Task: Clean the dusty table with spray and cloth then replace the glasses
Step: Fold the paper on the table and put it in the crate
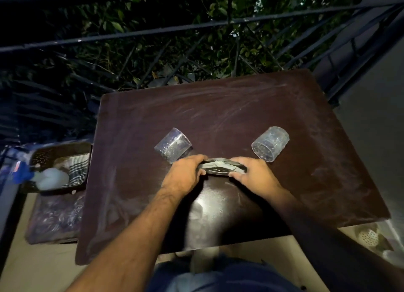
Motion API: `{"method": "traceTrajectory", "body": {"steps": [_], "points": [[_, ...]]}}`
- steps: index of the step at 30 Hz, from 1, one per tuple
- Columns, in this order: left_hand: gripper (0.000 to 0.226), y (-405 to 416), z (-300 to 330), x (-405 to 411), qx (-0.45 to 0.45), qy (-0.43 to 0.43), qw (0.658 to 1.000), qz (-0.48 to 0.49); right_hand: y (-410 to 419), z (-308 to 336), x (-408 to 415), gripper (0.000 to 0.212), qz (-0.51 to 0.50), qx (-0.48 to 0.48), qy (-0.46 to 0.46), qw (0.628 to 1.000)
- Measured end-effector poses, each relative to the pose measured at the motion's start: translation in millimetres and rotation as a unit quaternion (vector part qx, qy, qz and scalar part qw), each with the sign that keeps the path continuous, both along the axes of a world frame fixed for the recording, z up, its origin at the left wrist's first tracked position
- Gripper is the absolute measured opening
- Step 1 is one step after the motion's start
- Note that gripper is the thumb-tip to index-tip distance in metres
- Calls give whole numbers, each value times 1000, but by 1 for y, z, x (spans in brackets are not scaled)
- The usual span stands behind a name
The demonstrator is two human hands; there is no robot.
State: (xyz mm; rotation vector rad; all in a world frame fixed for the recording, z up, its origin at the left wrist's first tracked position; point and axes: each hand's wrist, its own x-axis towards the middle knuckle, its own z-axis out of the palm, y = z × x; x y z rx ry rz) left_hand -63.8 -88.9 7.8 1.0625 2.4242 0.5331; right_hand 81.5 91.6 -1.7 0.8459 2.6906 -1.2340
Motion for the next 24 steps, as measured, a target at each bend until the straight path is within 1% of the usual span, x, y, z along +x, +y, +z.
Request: {"method": "traceTrajectory", "body": {"steps": [5,8,12,16,19,24], "points": [[39,-31,12,-30,39,43,998,18,-24,25,-39,32,21,32,36,999],[42,-57,16,-47,57,52,997,30,-46,32,-60,31,26,34,36,998],[43,-94,23,-75,72,67,994,40,-83,37,-89,35,24,41,43,998],[39,-125,33,-97,92,56,993,50,-115,45,-114,38,26,72,36,996],[39,-147,36,-113,92,51,993,43,-135,52,-131,34,31,75,18,997],[41,-178,35,-142,96,41,992,66,-163,58,-163,27,53,81,31,995]]}}
